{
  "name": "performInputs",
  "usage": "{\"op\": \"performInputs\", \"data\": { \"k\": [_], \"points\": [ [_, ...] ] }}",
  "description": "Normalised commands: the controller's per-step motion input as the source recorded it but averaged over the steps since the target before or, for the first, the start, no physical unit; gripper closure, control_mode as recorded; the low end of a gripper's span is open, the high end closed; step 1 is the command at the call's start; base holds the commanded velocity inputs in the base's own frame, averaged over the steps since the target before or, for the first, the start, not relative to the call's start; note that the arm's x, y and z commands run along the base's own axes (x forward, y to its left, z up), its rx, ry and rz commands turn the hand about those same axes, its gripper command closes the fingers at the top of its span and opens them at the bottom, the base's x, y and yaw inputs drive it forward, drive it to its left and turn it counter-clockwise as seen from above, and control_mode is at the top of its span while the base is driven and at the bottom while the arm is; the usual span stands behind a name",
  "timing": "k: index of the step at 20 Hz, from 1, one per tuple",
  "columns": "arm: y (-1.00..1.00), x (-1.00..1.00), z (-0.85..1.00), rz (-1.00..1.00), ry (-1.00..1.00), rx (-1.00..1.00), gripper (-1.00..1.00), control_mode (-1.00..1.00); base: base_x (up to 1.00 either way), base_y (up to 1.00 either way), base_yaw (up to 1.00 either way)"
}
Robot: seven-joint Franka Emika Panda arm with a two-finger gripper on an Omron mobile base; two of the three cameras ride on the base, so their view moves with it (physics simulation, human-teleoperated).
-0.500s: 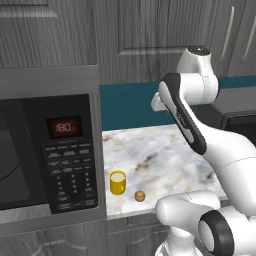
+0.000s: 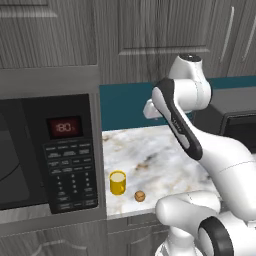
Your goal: Pick the mug from the counter and place it inside the microwave. Then close the microwave.
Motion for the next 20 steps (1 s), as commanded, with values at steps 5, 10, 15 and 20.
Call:
{"op": "performInputs", "data": {
  "k": [5, 10, 15, 20],
  "points": [
    [0.38, -0.08, -0.43, 0.0, 0.06, 0.03, -1.0, -1.0, 0.0, 0.0, 0.0],
    [0.34, -0.08, -0.47, 0.0, 0.02, 0.04, -1.0, -1.0, 0.0, 0.0, 0.0],
    [0.42, -0.18, -0.41, 0.0, 0.0, 0.04, -1.0, -1.0, 0.0, 0.0, 0.0],
    [0.09, -0.26, -0.48, 0.0, 0.0, 0.0, -1.0, -1.0, 0.0, 0.0, 0.0]
  ]
}}
